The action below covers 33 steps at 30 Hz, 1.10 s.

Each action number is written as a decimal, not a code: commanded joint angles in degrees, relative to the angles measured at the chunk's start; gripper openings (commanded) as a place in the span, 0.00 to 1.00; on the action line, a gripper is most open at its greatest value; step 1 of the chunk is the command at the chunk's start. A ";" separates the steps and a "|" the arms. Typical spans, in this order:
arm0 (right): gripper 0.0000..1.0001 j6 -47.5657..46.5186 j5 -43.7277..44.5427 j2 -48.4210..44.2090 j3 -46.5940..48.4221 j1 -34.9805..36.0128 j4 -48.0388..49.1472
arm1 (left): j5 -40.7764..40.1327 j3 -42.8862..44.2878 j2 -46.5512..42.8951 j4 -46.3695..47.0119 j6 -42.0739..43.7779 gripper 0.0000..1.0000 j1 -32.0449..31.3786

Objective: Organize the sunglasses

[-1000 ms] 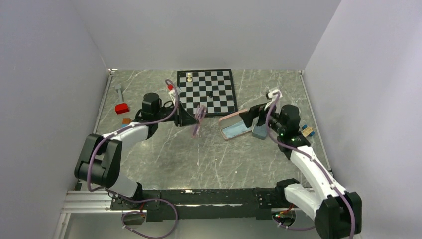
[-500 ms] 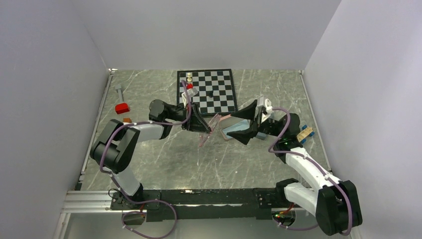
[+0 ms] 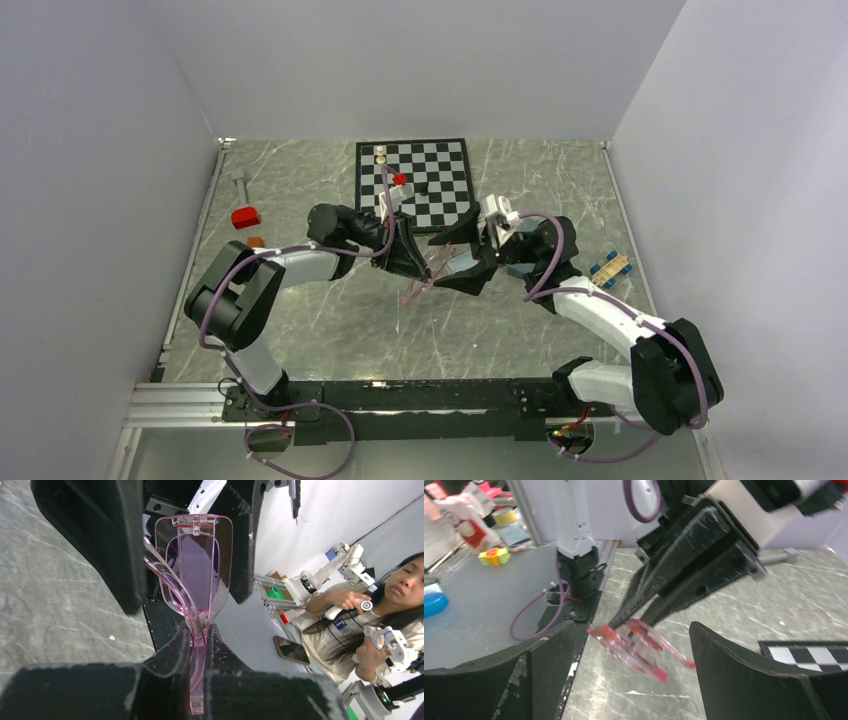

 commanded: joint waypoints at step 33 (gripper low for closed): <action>0.52 -40.92 0.50 -4.92 12.08 9.38 -44.43 | 3.79 0.98 -7.53 9.11 1.43 0.00 -4.23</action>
